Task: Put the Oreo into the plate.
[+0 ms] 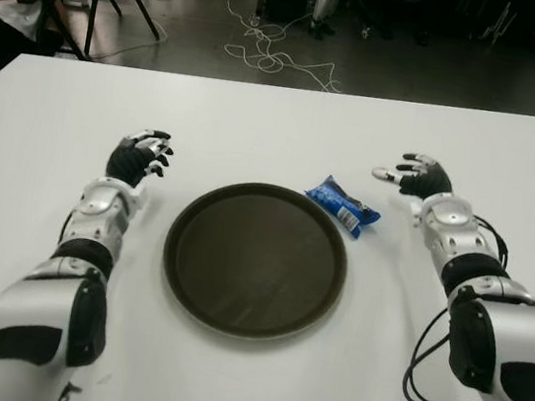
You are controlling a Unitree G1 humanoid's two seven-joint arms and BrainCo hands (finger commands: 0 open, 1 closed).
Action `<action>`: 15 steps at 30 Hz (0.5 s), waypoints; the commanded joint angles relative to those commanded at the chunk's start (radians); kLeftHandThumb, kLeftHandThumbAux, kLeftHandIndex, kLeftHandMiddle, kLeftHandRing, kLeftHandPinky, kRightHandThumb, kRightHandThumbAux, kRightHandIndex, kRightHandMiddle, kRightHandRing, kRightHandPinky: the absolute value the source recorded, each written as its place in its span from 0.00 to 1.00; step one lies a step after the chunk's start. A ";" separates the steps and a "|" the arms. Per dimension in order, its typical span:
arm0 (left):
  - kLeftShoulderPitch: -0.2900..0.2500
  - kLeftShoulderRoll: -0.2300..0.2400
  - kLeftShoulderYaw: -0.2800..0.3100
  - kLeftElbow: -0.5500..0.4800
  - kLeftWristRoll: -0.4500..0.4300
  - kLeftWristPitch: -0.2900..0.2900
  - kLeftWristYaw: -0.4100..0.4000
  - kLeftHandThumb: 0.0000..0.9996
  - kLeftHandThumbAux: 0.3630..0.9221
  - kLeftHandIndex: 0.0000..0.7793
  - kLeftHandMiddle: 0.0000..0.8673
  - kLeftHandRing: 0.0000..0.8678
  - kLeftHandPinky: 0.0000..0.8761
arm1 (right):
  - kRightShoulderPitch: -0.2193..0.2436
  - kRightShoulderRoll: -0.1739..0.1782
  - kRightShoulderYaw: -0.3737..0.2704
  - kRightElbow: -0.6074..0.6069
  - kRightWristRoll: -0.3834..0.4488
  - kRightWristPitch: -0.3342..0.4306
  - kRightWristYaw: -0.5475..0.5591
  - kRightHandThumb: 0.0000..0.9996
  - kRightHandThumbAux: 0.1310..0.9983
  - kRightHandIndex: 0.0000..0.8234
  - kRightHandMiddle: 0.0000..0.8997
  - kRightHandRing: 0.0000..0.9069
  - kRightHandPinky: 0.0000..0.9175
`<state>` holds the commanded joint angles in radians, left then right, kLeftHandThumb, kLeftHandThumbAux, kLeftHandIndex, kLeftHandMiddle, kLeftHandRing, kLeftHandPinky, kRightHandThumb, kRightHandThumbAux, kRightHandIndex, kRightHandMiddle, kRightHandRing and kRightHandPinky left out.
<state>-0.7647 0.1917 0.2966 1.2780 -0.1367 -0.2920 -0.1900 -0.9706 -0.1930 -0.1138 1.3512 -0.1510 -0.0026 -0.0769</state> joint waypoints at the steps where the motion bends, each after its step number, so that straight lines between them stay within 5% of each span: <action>1: 0.000 0.000 0.000 0.000 0.000 -0.002 -0.001 0.69 0.64 0.54 0.68 0.73 0.78 | -0.006 0.002 -0.002 0.003 -0.001 0.007 -0.003 0.00 0.81 0.29 0.33 0.36 0.37; 15: 0.000 -0.001 0.002 0.002 -0.002 0.004 -0.001 0.69 0.64 0.54 0.66 0.72 0.77 | 0.003 -0.009 0.010 0.025 -0.042 0.102 -0.022 0.00 0.81 0.30 0.33 0.39 0.41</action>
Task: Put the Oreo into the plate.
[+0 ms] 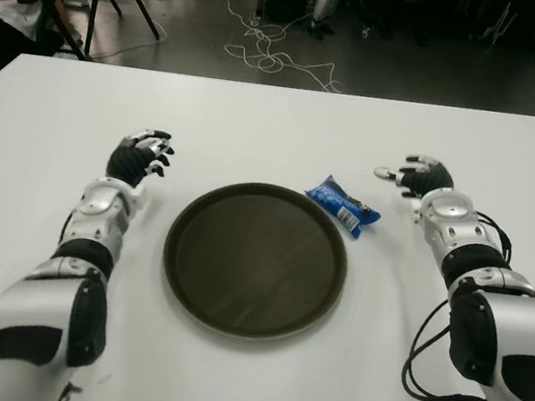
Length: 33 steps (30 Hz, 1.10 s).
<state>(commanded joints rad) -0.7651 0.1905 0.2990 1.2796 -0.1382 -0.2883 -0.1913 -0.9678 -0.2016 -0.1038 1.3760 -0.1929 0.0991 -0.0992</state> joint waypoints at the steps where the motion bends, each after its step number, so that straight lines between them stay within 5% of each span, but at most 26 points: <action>1: 0.000 0.000 0.000 0.000 0.000 0.001 0.000 0.69 0.64 0.54 0.67 0.72 0.77 | 0.003 0.002 0.001 0.000 -0.005 0.004 -0.005 0.00 0.81 0.30 0.33 0.39 0.41; 23: 0.001 0.000 -0.004 -0.002 0.005 0.000 0.009 0.69 0.63 0.54 0.67 0.72 0.77 | -0.003 0.021 0.040 -0.003 -0.061 0.020 -0.018 0.00 0.77 0.32 0.34 0.39 0.41; 33: 0.001 -0.002 -0.004 -0.003 0.004 -0.001 0.010 0.69 0.64 0.54 0.67 0.72 0.77 | -0.007 0.040 0.175 -0.008 -0.175 -0.045 -0.004 0.00 0.80 0.36 0.37 0.41 0.43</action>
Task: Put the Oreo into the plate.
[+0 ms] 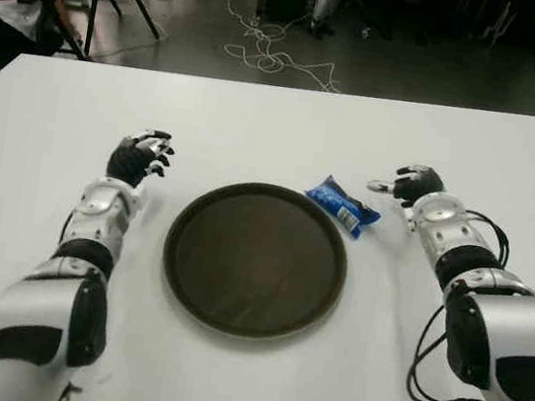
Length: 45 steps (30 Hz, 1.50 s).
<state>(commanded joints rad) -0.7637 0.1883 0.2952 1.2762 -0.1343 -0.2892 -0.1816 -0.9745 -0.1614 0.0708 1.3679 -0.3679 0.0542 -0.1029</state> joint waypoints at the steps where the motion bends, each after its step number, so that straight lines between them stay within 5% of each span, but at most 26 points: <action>1: 0.000 0.000 0.000 0.001 0.000 0.000 0.001 0.69 0.64 0.54 0.67 0.72 0.77 | -0.003 0.007 0.027 -0.002 -0.022 -0.003 0.001 0.00 0.80 0.36 0.37 0.41 0.43; 9: -0.001 -0.002 -0.007 0.001 0.007 -0.004 0.009 0.69 0.64 0.54 0.67 0.72 0.77 | -0.008 0.007 0.168 0.002 -0.137 -0.034 0.031 0.00 0.84 0.35 0.37 0.41 0.43; 21: 0.000 -0.004 -0.006 -0.002 0.004 -0.005 0.005 0.70 0.63 0.54 0.66 0.71 0.77 | -0.002 0.013 0.248 0.001 -0.191 -0.070 -0.014 0.00 0.87 0.61 0.68 0.68 0.65; 45: 0.001 -0.004 -0.005 -0.003 0.000 0.005 0.000 0.70 0.63 0.54 0.66 0.71 0.77 | 0.004 0.017 0.340 0.003 -0.233 -0.040 -0.051 0.02 0.87 0.64 0.73 0.70 0.65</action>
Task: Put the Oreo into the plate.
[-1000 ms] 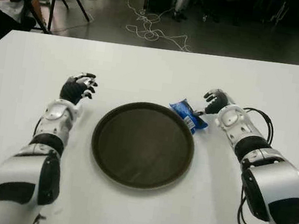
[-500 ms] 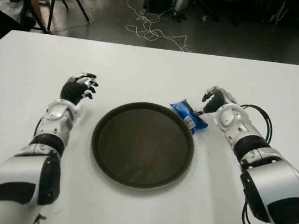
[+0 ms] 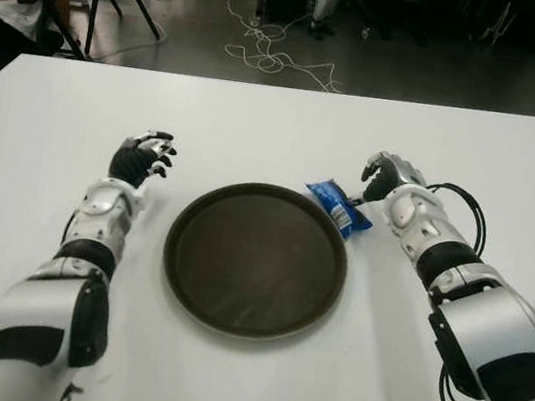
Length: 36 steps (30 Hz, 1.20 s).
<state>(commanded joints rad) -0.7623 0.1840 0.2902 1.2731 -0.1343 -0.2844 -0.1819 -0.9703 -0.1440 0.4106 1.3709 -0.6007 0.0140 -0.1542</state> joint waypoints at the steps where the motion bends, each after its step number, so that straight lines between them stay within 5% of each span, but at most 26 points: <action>1: 0.000 0.000 0.001 0.000 -0.001 0.001 0.001 0.70 0.63 0.54 0.65 0.71 0.77 | -0.001 0.001 0.003 0.001 -0.002 0.004 0.001 0.02 0.87 0.64 0.73 0.70 0.66; 24: 0.000 0.020 -0.006 0.006 0.010 0.003 -0.012 0.70 0.63 0.54 0.67 0.72 0.78 | 0.003 0.015 0.003 0.003 0.023 0.018 -0.006 0.00 0.87 0.63 0.73 0.70 0.66; 26: 0.000 0.022 -0.006 0.007 0.009 0.004 -0.015 0.70 0.63 0.54 0.67 0.72 0.78 | 0.001 0.010 -0.040 0.003 0.062 0.013 0.014 0.00 0.87 0.63 0.72 0.69 0.66; 31: 0.000 0.025 -0.005 0.008 0.008 0.004 -0.017 0.70 0.63 0.54 0.66 0.72 0.77 | 0.005 0.009 -0.279 -0.005 0.291 0.000 0.106 0.00 0.86 0.57 0.65 0.64 0.63; 36: 0.000 0.027 -0.004 0.008 0.007 0.007 -0.020 0.70 0.63 0.54 0.66 0.71 0.77 | -0.007 0.013 -0.450 -0.007 0.447 0.041 0.119 0.00 0.86 0.39 0.41 0.44 0.43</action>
<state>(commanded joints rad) -0.7622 0.2114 0.2862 1.2813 -0.1275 -0.2776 -0.2015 -0.9778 -0.1314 -0.0396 1.3642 -0.1535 0.0550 -0.0352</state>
